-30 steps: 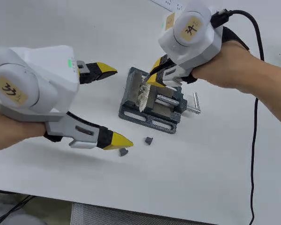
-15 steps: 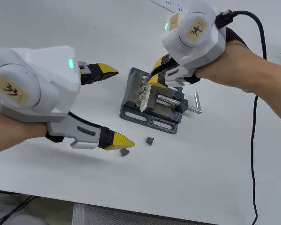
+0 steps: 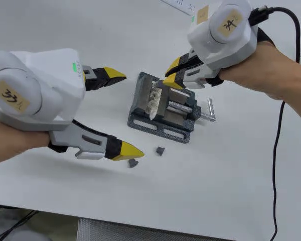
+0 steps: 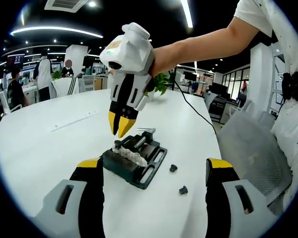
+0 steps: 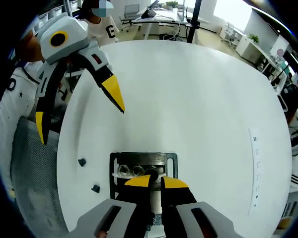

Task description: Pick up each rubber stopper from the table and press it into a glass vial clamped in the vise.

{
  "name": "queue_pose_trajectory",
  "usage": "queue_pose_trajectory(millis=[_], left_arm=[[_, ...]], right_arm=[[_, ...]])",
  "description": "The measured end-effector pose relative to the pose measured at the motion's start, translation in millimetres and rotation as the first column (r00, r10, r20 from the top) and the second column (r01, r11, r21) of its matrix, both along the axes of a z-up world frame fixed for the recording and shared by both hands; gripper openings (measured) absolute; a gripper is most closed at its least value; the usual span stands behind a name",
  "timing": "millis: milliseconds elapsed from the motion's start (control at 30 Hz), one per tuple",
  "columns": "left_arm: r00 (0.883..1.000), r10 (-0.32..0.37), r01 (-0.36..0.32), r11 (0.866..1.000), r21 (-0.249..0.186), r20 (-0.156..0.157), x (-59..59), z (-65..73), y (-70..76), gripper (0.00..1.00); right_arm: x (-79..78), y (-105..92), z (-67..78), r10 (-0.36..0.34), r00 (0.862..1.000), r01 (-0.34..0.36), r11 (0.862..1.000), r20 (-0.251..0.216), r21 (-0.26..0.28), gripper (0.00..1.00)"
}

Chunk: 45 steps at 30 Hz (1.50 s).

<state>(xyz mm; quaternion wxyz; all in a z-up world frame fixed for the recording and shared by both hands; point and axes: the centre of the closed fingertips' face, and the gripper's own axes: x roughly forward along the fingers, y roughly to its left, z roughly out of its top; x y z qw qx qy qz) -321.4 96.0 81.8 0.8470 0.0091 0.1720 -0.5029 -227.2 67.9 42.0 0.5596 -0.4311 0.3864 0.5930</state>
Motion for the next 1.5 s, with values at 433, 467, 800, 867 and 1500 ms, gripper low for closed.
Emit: queue_pose_trajectory(millis=[433, 467, 800, 867, 1500], left_arm=[[1.0, -0.008, 0.008, 1.0, 0.002, -0.004, 0.8, -0.9, -0.6, 0.84], [1.0, -0.008, 0.008, 1.0, 0.003, -0.006, 0.7, -1.1, -0.6, 0.84], [1.0, -0.005, 0.005, 1.0, -0.003, -0.009, 1.6, -1.0, -1.1, 0.84], [1.0, -0.004, 0.004, 1.0, -0.003, -0.008, 2.1, -1.4, -1.4, 0.83], [1.0, 0.005, -0.006, 1.0, -0.021, -0.009, 5.9, -0.5, -3.3, 0.82]], right_arm=[[-2.6, 2.3, -7.0, 0.001, 1.0, -0.001, 1.0, -0.026, 0.009, 0.0], [-2.7, 2.1, -7.8, 0.002, 1.0, -0.002, 1.0, -0.026, 0.009, 0.0], [-2.6, 2.4, -13.6, 0.004, 1.0, -0.004, 1.0, -0.03, 0.002, 0.0], [-3.3, 2.1, -13.4, 0.008, 1.0, -0.008, 1.0, -0.025, -0.001, 0.0], [-2.0, 5.5, -14.0, 0.017, 0.999, -0.018, 0.999, -0.034, -0.032, 0.0]])
